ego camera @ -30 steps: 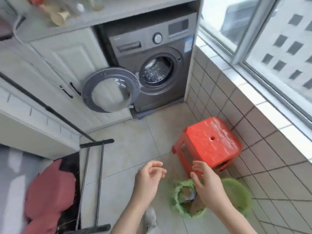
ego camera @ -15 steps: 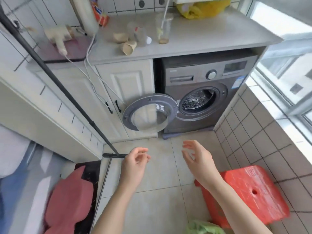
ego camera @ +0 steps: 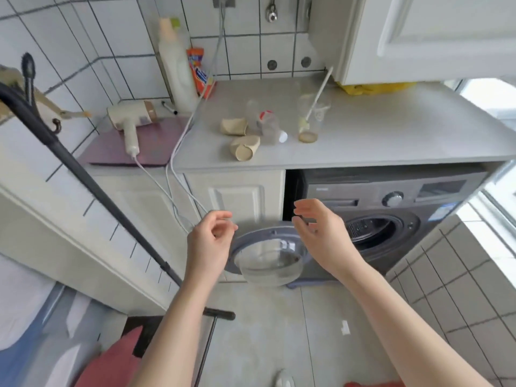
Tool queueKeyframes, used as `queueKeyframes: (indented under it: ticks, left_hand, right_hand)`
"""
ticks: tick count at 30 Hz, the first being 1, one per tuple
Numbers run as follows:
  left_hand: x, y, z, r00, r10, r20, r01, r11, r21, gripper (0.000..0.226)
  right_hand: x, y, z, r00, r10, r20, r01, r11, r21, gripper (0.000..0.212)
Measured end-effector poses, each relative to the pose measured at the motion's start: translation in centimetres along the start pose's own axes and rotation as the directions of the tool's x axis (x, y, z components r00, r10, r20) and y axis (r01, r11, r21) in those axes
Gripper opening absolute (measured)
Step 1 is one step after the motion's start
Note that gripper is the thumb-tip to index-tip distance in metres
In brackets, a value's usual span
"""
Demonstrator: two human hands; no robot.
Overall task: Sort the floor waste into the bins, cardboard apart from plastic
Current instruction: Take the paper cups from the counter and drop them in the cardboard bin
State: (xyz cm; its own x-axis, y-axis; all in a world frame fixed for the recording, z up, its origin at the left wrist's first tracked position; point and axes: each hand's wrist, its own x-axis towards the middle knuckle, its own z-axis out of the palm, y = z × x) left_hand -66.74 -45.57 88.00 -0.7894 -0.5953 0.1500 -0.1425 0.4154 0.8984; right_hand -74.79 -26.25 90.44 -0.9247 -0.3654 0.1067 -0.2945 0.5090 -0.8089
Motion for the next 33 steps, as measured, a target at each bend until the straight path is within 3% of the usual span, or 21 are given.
queueKeyframes:
  ticks: [9, 14, 21, 24, 27, 33]
  left_hand:
    - [14.0, 0.2, 2.8, 0.999, 0.026, 0.021, -0.027, 0.997, 0.067, 0.012]
    - [21.1, -1.7, 4.5, 0.996, 0.061, 0.067, -0.068, 0.993, 0.101, 0.010]
    - [31.9, -3.7, 5.8, 0.952, 0.286, 0.107, -0.303, 0.930, 0.208, 0.026]
    - [35.1, -4.6, 6.5, 0.923, 0.332, 0.195, -0.377, 0.883, 0.280, 0.037]
    - [37.4, -5.5, 7.3, 0.859, 0.389, 0.333, -0.504, 0.762, 0.408, 0.053]
    - [39.9, -6.9, 8.4, 0.793, 0.269, 0.546, -0.538, 0.730, 0.422, 0.066]
  right_hand:
    - [14.2, -0.8, 2.2, 0.997, 0.044, 0.065, -0.044, 0.999, 0.004, 0.031]
    - [20.0, -0.8, 4.8, 0.982, 0.184, 0.032, -0.186, 0.981, 0.061, 0.033]
    - [26.6, -1.6, 9.6, 0.941, 0.337, -0.031, -0.336, 0.942, 0.022, 0.062]
    - [28.0, -2.4, 11.8, 0.933, 0.352, -0.073, -0.357, 0.931, -0.072, 0.072]
    - [28.8, -3.2, 13.4, 0.926, 0.367, -0.089, -0.377, 0.915, -0.147, 0.079]
    - [29.6, -3.9, 14.8, 0.891, 0.438, -0.119, -0.452, 0.880, -0.145, 0.074]
